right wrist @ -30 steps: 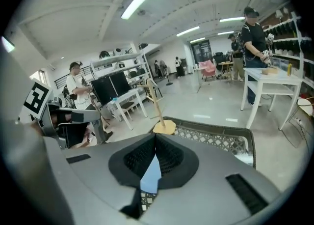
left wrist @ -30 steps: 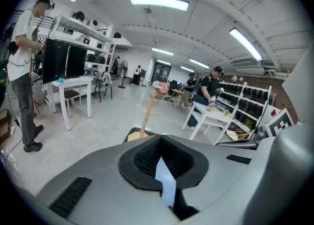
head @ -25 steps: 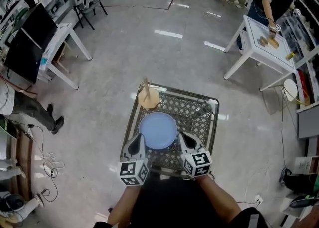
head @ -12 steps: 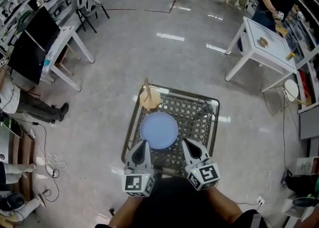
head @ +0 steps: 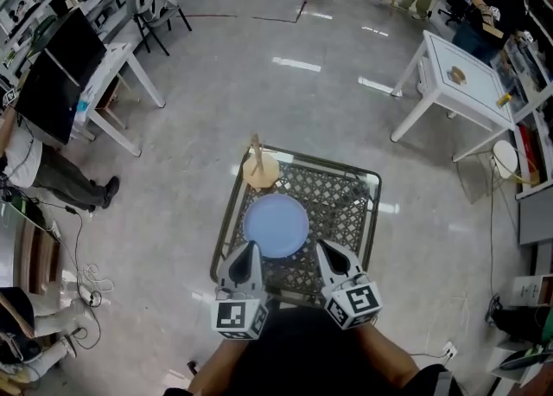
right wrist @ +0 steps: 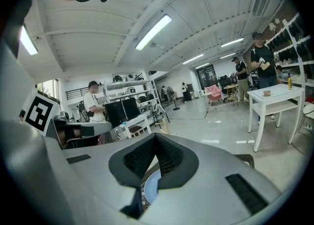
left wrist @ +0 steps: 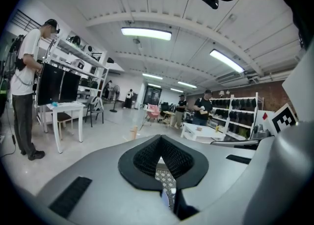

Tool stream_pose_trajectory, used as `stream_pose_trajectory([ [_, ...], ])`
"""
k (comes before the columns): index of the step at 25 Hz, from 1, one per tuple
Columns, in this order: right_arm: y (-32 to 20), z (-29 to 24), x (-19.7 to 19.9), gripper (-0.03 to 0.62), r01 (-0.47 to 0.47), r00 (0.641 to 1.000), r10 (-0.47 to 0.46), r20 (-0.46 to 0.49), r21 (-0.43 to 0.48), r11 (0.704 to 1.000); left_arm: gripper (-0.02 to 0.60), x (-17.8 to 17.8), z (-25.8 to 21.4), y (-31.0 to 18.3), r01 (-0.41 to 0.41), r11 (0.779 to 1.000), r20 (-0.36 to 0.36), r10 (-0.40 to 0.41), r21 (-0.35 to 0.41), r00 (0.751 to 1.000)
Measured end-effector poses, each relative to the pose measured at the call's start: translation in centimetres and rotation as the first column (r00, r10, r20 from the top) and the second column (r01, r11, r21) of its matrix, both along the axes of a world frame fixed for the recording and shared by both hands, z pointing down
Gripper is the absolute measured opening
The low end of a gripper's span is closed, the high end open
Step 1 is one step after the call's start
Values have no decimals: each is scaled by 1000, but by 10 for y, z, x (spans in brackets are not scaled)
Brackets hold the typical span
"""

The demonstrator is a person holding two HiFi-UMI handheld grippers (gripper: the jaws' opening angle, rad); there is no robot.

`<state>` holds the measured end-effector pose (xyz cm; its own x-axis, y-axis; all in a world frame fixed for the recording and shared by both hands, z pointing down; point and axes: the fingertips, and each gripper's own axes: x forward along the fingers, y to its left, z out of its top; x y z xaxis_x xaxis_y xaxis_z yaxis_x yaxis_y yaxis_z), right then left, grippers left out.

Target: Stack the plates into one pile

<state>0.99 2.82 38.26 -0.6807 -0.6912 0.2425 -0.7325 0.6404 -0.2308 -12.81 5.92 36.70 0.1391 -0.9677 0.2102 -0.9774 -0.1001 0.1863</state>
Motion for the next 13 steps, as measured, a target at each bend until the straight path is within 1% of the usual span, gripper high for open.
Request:
stream_pose_trajectory([
  [5,0,1,-1,9,4,1000,-4,-2,-1,1000,15,-1,-2,-1,11,1000,-17,-11,2,1000],
  [13,5,1,0,9,4,1000,-4,-5,-5,1000,15,-2,-2,3,14,1000,-21,-14,-5,1000],
])
